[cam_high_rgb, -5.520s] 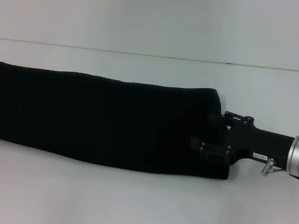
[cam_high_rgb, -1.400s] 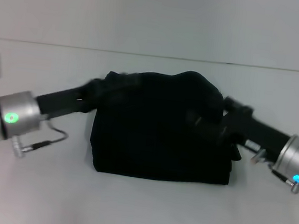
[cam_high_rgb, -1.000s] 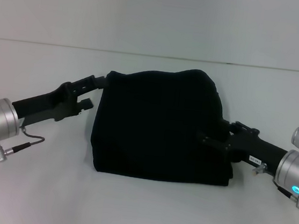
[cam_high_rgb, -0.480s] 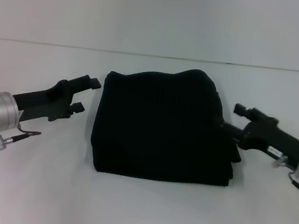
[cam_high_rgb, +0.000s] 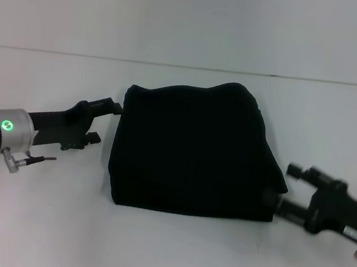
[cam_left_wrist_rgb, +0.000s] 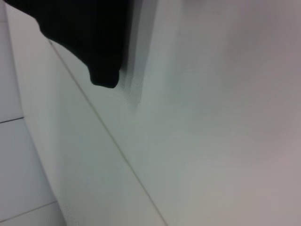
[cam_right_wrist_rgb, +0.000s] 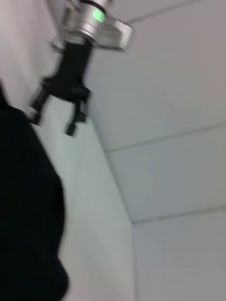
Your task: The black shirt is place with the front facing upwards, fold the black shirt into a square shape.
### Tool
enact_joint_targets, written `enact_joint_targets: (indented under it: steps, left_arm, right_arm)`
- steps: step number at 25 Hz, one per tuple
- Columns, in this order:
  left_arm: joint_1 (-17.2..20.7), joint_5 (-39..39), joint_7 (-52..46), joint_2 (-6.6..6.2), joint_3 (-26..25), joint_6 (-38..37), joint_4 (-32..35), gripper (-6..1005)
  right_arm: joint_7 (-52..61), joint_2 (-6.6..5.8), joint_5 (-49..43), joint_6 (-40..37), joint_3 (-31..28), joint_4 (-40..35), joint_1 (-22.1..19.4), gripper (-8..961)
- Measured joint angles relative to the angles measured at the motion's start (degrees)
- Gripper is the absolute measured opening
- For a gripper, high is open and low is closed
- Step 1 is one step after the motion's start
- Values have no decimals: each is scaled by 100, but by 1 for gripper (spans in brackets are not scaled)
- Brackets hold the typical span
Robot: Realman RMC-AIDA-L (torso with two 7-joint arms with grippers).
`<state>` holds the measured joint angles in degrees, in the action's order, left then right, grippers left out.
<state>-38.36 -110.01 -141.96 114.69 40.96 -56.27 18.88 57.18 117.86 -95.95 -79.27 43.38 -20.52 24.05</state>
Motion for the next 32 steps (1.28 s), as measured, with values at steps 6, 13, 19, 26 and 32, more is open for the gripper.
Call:
enact_joint_targets:
  steps: [6,13,19,26,32]
  left_arm:
    - [-144,-112,-33,35,41,230,-117,937]
    - [-232,-127,-13,127,181,259,-130,931]
    - [-390,-126,20,182,725,436,-121,925]
    - [-469,-121,160,227,1013,361,66,919]
    - [-471,-125,173,240,1072,425,72,818]
  right_arm:
    - [-357,127,-599,89,-2,7,47,830]
    - [-443,162,-590,54,-38,0,40,831]
    - [-431,162,-576,19,-41,3,30,831]
    - [-413,167,-574,-22,-41,-5,36,831]
    - [-410,167,-570,-46,-41,-5,30,831]
